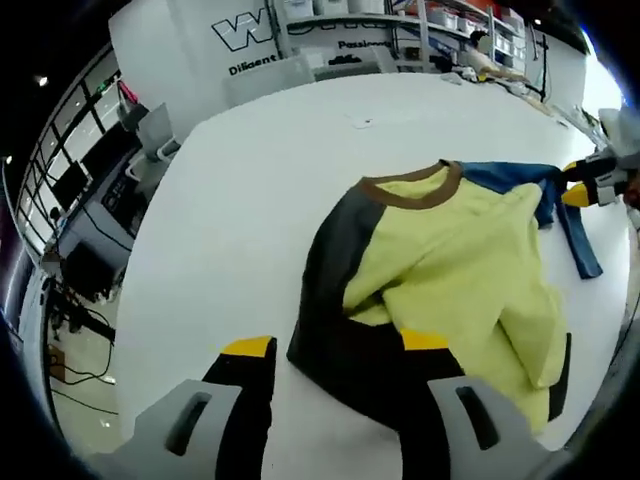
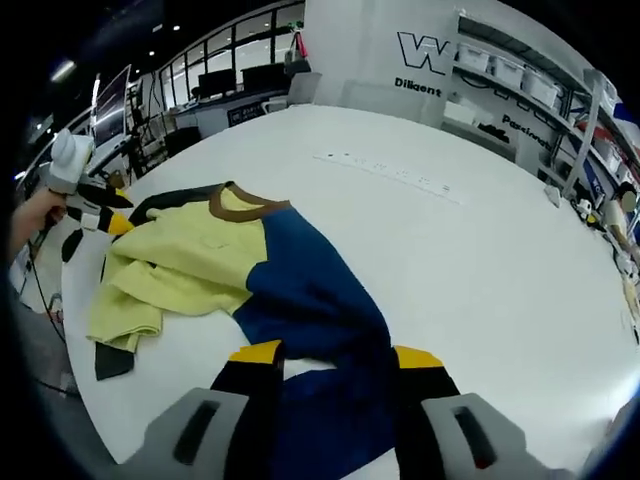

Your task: Fold the garment on the visible template until the final outline fits inside the template.

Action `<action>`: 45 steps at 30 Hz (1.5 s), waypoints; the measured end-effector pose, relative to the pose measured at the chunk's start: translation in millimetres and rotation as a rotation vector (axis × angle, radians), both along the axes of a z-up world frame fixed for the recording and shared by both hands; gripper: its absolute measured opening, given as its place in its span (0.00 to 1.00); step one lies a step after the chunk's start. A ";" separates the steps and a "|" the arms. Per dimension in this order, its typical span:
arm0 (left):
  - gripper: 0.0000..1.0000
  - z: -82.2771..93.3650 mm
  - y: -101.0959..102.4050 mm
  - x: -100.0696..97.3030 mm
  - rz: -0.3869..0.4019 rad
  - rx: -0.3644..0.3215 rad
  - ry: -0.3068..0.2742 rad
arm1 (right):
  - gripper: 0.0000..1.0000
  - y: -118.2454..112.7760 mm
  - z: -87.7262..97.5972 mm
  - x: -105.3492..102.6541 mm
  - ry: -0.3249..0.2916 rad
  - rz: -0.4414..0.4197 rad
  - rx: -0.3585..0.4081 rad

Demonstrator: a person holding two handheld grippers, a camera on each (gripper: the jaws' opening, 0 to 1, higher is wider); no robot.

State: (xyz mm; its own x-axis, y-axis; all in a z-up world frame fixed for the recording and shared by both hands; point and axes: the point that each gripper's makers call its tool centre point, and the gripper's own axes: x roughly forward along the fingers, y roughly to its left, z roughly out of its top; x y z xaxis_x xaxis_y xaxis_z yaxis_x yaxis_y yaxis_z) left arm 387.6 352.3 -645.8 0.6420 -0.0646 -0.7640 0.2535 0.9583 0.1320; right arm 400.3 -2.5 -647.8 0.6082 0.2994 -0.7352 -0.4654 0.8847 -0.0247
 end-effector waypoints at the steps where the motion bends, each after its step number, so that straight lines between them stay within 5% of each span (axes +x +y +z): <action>1: 0.55 1.0 -1.7 -1.3 -0.001 -0.009 -0.008 | 0.45 4.5 0.3 -3.4 0.002 0.007 0.011; 14: 0.67 -1.0 -26.6 -34.2 -0.041 -0.044 0.013 | 0.59 71.7 16.5 -48.5 -0.061 0.186 0.108; 27: 0.59 -11.2 -44.3 -58.7 -0.033 -0.110 0.046 | 0.55 134.5 20.3 -94.7 -0.120 0.395 0.155; 32: 0.54 -12.3 -59.5 -67.8 -0.009 -0.207 0.064 | 0.52 165.2 18.2 -114.4 -0.141 0.471 0.212; 45: 0.43 -27.6 -70.2 -85.4 -0.035 -0.234 0.119 | 0.39 200.4 -4.3 -133.3 -0.130 0.594 0.113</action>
State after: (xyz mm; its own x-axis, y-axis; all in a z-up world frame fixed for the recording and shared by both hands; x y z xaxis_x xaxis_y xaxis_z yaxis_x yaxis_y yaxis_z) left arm 302.2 282.0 -673.3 0.5430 -0.2688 -0.7956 0.2878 0.9496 -0.1244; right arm 266.9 197.8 -652.0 0.3964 0.6858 -0.6103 -0.8786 0.4762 -0.0356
